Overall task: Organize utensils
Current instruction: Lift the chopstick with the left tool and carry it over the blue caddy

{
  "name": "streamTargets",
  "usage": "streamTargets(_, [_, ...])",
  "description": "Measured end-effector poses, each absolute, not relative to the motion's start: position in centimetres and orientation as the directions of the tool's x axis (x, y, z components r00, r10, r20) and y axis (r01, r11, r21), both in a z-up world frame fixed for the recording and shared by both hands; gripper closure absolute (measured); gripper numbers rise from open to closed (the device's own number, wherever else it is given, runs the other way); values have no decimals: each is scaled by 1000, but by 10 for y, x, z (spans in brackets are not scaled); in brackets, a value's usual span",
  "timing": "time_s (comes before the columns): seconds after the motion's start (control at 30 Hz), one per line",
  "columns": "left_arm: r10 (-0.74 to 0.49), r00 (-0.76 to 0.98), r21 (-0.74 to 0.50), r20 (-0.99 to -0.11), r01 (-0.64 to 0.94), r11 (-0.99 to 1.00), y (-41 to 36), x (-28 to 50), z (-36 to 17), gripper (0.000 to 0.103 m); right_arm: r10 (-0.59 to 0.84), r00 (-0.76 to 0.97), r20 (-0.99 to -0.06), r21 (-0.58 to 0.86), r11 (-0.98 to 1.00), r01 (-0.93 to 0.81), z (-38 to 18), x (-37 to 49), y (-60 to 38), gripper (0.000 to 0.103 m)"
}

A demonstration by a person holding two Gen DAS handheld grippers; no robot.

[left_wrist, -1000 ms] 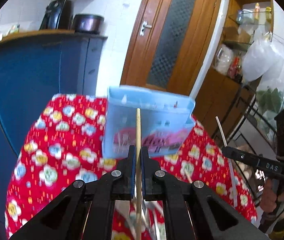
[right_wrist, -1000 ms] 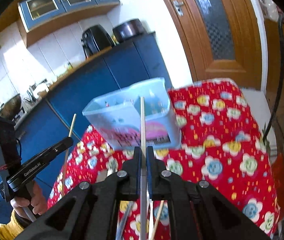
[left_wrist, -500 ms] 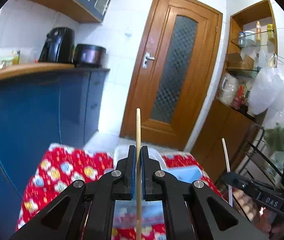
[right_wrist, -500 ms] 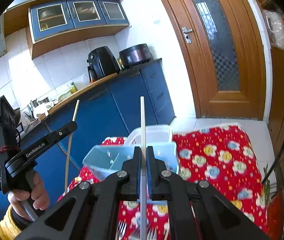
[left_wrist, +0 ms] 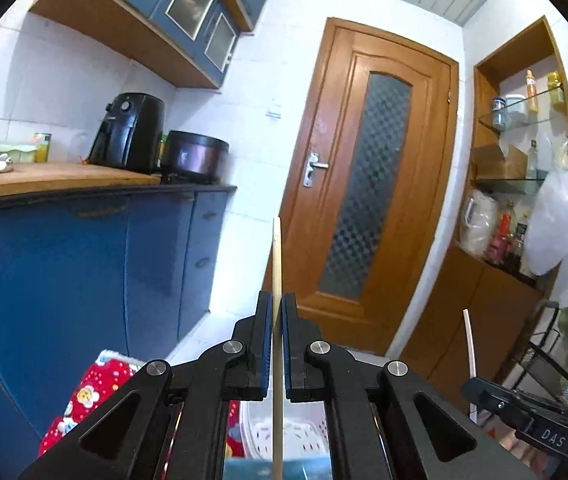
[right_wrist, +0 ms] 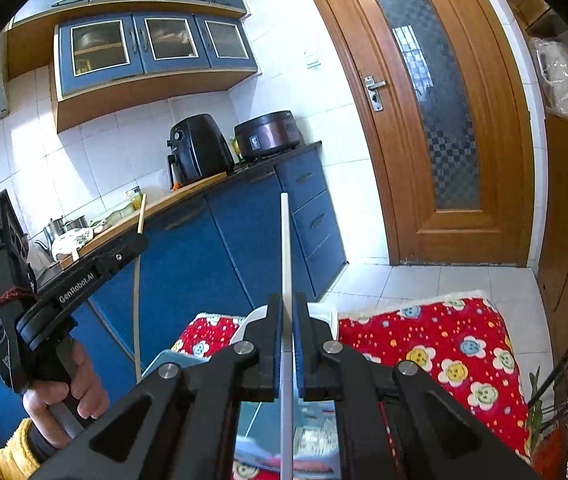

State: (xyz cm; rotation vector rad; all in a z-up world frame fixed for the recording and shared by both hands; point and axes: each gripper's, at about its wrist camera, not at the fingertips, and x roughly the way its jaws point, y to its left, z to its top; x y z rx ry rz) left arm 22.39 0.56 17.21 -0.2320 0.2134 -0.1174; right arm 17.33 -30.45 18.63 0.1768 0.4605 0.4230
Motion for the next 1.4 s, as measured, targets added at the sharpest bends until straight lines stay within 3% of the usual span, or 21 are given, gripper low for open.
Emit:
streamTargets(0.43, [-47,986,-150,-161,23,988,-8,228,135,99,396,861,-320,158,918,-364,155,190,-289,96])
streamTargets(1.27, [-41,978,-119,-207,16,993,-12,219,105,98,372,864,-341,118,928,-353,135,177,-288,96])
streamTargets(1.4, [-38,975,-114,-217,13,993,-12,216,107,96,376,861,-344,124,927,-355,138,173,-287,83])
